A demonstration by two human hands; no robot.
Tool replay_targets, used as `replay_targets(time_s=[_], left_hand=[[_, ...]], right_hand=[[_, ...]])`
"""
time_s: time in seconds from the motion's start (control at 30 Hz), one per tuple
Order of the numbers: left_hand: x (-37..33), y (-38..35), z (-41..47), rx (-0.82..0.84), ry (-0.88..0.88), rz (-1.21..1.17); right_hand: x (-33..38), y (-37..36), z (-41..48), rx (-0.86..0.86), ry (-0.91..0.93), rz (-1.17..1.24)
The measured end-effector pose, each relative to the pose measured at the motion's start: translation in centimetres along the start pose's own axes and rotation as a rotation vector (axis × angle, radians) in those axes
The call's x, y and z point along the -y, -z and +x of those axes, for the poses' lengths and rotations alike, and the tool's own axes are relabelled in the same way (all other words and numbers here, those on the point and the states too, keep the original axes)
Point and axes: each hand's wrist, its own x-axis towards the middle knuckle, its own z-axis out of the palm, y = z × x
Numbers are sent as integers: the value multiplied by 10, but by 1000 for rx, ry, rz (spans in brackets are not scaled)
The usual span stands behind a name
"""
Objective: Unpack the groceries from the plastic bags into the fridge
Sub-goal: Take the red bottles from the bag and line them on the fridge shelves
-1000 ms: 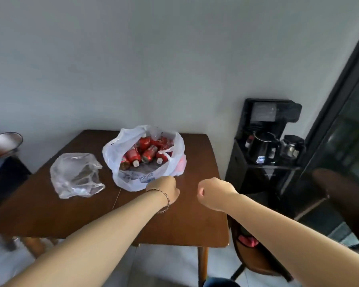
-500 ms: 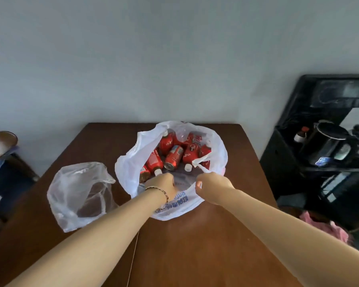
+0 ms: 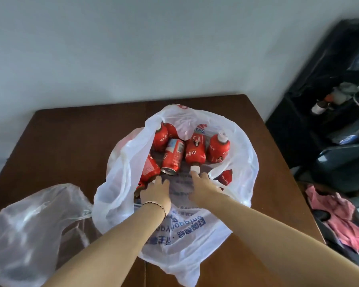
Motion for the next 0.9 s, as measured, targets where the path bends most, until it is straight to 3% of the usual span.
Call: replay_targets(time_s=[0.1, 0.27, 0.47, 0.6, 0.77, 0.9], left_hand=[[13, -10, 21, 43, -20, 1], [6, -15, 48, 75, -56, -59], [4, -2, 36, -69, -133, -129], [5, 22, 24, -173, -217, -272], [-15, 23, -6, -88, -387, -56], [-25, 18, -15, -180, -312, 71]], right_hand=[[-1, 2, 35, -26, -22, 142], [-23, -7, 80, -111, -40, 134], [-32, 5, 62, -136, 43, 86], [-31, 24, 32, -159, 87, 208], [-34, 13, 5, -35, 95, 252], [-39, -3, -5, -145, 47, 332]])
